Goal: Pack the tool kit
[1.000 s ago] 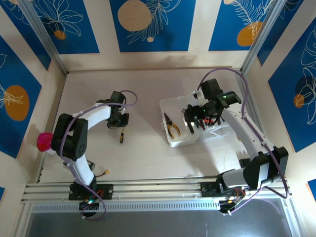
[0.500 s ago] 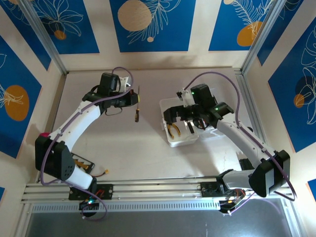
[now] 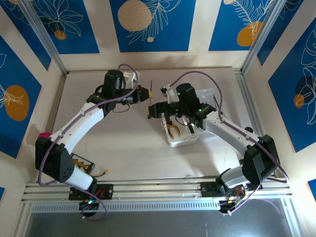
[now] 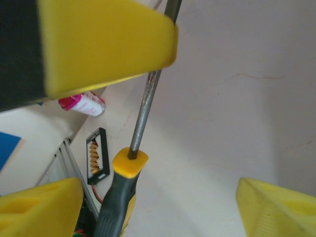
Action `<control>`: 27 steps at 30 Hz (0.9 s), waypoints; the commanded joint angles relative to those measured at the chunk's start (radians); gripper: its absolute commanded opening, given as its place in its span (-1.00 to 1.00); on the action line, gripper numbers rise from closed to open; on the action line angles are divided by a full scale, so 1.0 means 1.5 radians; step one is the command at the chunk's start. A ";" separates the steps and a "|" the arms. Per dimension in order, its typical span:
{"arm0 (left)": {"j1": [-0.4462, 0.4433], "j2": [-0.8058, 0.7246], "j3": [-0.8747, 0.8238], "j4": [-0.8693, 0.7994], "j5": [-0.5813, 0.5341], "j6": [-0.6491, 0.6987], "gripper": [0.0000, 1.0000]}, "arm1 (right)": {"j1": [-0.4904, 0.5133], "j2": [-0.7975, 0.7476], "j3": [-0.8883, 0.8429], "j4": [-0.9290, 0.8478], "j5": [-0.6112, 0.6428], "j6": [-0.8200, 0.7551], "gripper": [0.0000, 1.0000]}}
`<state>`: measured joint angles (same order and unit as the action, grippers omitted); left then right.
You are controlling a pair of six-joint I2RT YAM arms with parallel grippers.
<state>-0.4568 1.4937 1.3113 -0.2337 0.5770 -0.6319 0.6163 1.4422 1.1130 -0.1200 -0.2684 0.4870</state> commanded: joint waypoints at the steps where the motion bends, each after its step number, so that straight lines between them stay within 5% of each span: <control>1: -0.005 -0.026 0.005 0.039 0.024 -0.018 -1.00 | 0.015 0.018 0.034 0.033 -0.019 0.014 0.32; 11: -0.004 -0.022 0.005 0.024 0.012 0.000 -0.91 | 0.019 0.017 0.060 0.006 -0.015 0.002 -1.00; 14: 0.006 -0.022 0.014 -0.021 -0.025 0.039 0.39 | -0.001 -0.008 0.078 -0.094 0.000 -0.050 -1.00; 17: 0.032 -0.024 0.034 -0.095 -0.091 0.095 0.96 | -0.041 -0.037 0.106 -0.272 0.036 -0.154 -1.00; 22: 0.062 -0.013 0.048 -0.200 -0.235 0.177 0.99 | -0.182 -0.082 0.126 -0.511 0.164 -0.234 -1.00; 27: 0.070 0.018 0.029 -0.232 -0.296 0.207 0.99 | -0.290 -0.093 0.109 -0.596 0.348 -0.263 -1.00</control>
<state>-0.3561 1.4879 1.3529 -0.5041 0.2272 -0.3885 0.2165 1.3128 1.2770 -0.8402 0.0719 0.1638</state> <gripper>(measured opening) 0.997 0.100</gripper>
